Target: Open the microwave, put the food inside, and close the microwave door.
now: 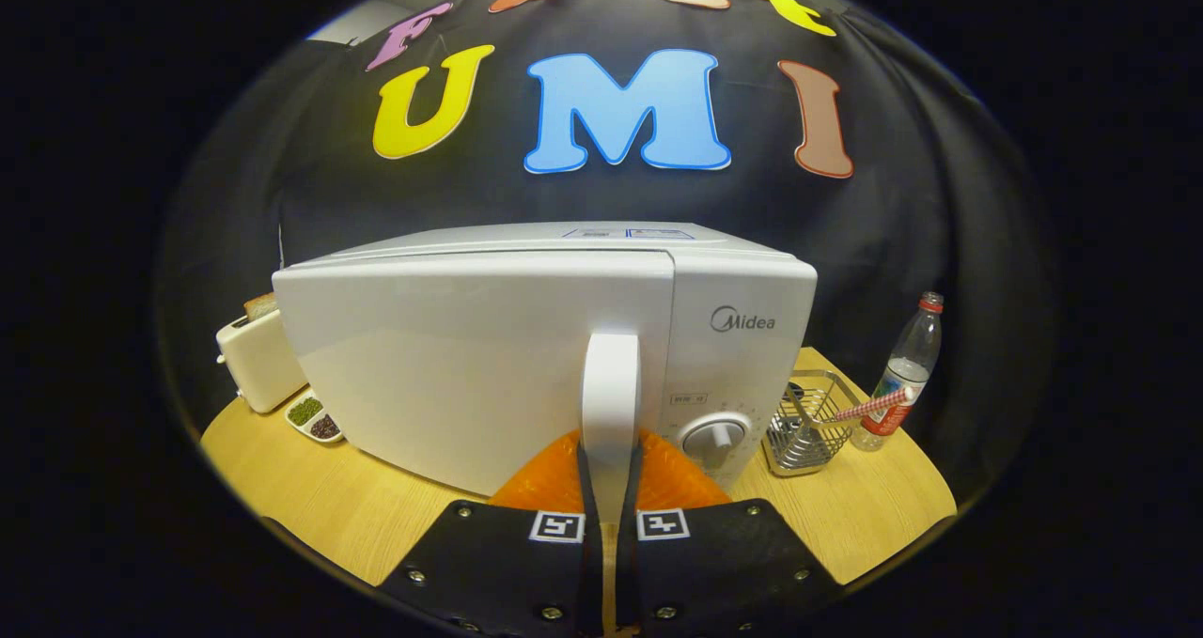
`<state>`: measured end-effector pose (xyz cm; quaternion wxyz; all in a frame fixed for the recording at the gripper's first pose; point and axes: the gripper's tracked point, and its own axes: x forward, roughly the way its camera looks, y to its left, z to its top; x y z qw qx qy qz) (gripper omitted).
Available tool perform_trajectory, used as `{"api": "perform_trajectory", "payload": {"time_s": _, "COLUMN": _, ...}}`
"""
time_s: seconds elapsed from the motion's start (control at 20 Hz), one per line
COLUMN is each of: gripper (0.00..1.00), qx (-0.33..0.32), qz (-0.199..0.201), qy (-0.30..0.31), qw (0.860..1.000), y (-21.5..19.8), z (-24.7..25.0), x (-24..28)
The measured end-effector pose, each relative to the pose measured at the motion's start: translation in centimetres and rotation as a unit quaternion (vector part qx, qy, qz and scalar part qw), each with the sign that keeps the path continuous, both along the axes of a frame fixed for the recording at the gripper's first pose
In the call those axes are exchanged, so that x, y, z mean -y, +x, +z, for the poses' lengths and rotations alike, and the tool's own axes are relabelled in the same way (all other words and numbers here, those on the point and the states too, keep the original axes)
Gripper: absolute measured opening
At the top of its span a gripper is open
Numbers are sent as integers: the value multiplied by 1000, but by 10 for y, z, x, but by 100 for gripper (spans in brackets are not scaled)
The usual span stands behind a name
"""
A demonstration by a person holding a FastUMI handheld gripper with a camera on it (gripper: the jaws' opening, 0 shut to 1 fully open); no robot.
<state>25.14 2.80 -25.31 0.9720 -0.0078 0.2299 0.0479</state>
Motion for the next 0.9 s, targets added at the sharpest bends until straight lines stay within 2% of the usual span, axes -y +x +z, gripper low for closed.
{"api": "perform_trajectory", "payload": {"time_s": 0.1, "gripper": 6, "qx": 10, "qz": 0, "qy": -16, "qw": 1000, "y": -18, "z": 3, "x": -4}}
{"api": "perform_trajectory", "payload": {"time_s": 0.35, "gripper": 6, "qx": -9, "qz": -5, "qy": 8, "qw": 1000, "y": -48, "z": 6, "x": -13}}
{"api": "perform_trajectory", "payload": {"time_s": 0.55, "gripper": 17, "qx": -18, "qz": 6, "qy": 17, "qw": 1000, "y": -82, "z": 12, "x": -29}}
{"api": "perform_trajectory", "payload": {"time_s": 0.9, "gripper": 21, "qx": -27, "qz": 32, "qy": 0, "qw": 999, "y": -141, "z": 19, "x": -64}}
